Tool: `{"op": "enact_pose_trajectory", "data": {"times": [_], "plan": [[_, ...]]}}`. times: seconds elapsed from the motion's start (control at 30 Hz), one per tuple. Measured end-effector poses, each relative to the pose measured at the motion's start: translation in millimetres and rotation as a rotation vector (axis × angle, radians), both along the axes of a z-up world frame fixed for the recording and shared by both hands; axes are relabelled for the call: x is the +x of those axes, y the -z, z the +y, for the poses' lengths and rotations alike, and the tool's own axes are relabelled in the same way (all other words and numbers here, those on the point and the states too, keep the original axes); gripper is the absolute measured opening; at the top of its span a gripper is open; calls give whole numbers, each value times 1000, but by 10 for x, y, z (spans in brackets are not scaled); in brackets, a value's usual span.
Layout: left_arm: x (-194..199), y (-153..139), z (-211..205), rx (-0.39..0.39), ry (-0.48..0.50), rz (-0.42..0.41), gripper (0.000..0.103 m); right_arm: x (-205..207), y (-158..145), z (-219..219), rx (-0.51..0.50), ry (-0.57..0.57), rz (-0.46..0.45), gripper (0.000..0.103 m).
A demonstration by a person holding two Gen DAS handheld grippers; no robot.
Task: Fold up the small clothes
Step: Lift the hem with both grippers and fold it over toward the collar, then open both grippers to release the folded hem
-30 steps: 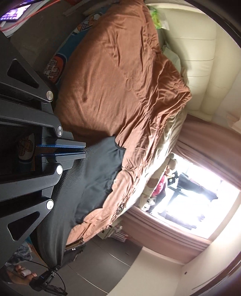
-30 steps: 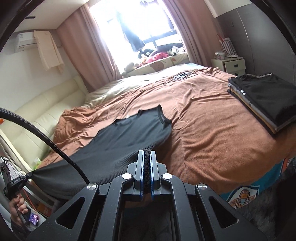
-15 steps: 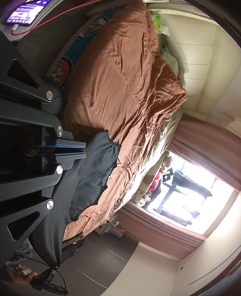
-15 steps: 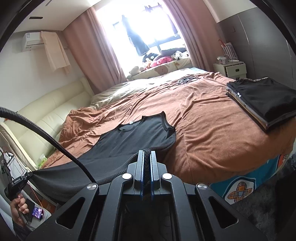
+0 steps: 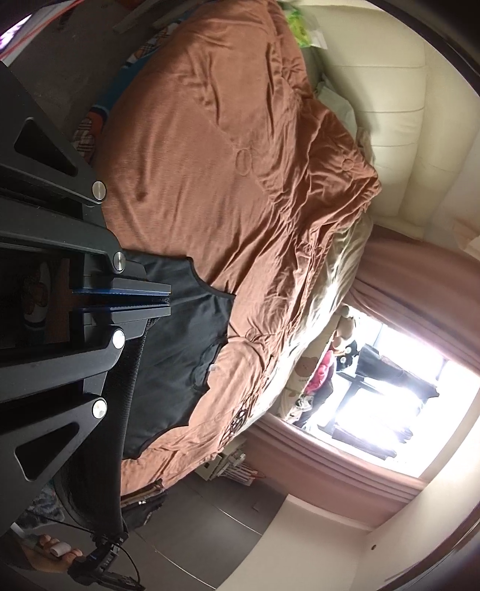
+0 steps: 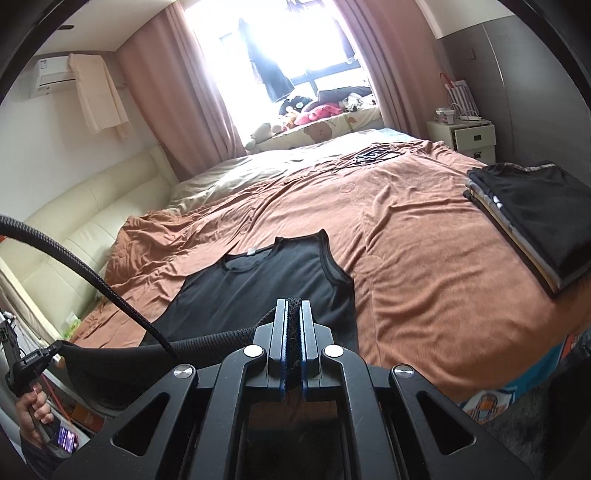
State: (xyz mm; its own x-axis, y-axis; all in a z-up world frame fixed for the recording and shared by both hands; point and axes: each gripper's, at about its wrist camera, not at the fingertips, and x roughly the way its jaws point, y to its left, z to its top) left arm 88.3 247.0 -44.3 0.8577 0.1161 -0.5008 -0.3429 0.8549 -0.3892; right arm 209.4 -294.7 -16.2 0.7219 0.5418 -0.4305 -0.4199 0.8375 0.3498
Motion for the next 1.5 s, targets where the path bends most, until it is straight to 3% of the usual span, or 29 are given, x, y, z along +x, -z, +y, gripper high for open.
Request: {"op": "enact_pose_trajectory", "data": {"times": [0.77, 1.23, 1.5], "plan": [[1582, 71, 494, -7, -10, 149, 4, 1665, 52, 706, -35, 27, 116, 1], [2602, 568, 782, -30, 28, 273, 4, 2753, 434, 1124, -140, 47, 239, 1], [2977, 906, 935, -36, 46, 356, 5, 3189, 736, 1413, -192, 77, 302, 2]]}}
